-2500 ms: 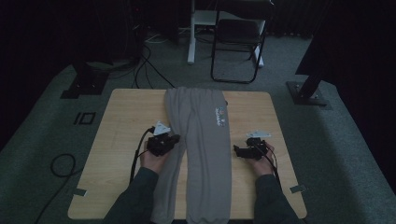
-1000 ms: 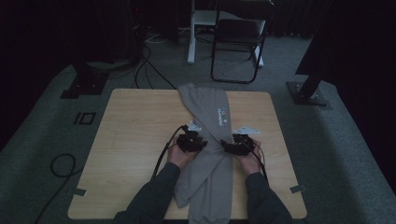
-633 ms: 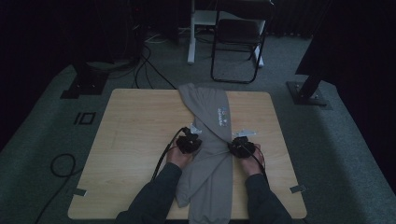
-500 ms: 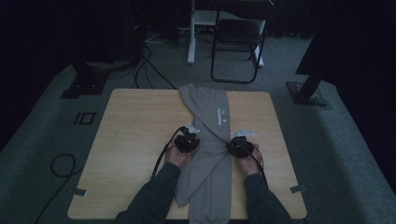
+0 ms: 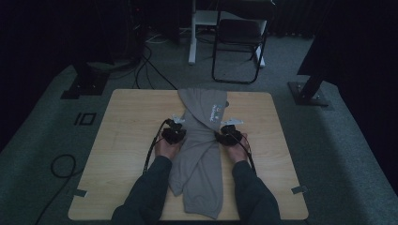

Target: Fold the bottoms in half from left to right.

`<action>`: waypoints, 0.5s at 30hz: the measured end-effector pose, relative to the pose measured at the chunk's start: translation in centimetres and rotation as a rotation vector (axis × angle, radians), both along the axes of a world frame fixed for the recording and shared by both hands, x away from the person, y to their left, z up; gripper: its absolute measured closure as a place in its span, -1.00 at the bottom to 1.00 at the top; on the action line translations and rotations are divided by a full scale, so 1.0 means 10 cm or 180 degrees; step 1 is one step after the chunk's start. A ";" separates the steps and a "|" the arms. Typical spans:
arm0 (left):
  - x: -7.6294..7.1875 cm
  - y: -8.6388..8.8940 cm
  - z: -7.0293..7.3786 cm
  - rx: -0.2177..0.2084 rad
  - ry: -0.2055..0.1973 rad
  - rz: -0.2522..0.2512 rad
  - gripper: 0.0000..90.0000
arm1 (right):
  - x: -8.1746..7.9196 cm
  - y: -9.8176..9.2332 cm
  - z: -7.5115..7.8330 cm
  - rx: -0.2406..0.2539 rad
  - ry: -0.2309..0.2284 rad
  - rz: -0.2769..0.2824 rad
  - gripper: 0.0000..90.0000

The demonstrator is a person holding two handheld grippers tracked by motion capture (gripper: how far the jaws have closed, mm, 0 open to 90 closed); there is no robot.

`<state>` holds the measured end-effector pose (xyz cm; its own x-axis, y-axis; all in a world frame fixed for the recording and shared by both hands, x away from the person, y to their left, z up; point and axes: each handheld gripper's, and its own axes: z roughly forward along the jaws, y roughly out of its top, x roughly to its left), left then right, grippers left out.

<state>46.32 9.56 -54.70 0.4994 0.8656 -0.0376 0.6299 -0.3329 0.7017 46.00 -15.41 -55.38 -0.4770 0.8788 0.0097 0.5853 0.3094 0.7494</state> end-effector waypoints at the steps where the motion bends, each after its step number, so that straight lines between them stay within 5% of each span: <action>1: 0.02 0.00 0.00 -0.0008 0.0005 0.0014 0.99 | 0.04 0.01 0.00 -0.0016 -0.0004 -0.0015 0.32; 6: 0.07 -0.02 0.02 0.0002 0.0042 0.0086 0.85 | 0.16 0.05 0.02 -0.0103 0.0019 -0.0092 0.26; 10: -0.02 0.04 0.10 -0.0094 0.0043 0.0066 0.64 | 0.12 0.05 0.05 -0.0094 0.0083 -0.0084 0.22; 11: -0.14 0.13 0.18 -0.0227 -0.0026 0.0032 0.62 | 0.10 0.04 0.07 -0.0048 0.0058 -0.0066 0.19; 15: -0.40 0.30 0.32 -0.0336 -0.0110 -0.0102 0.52 | -0.04 0.02 0.18 0.0050 -0.0066 -0.0001 0.14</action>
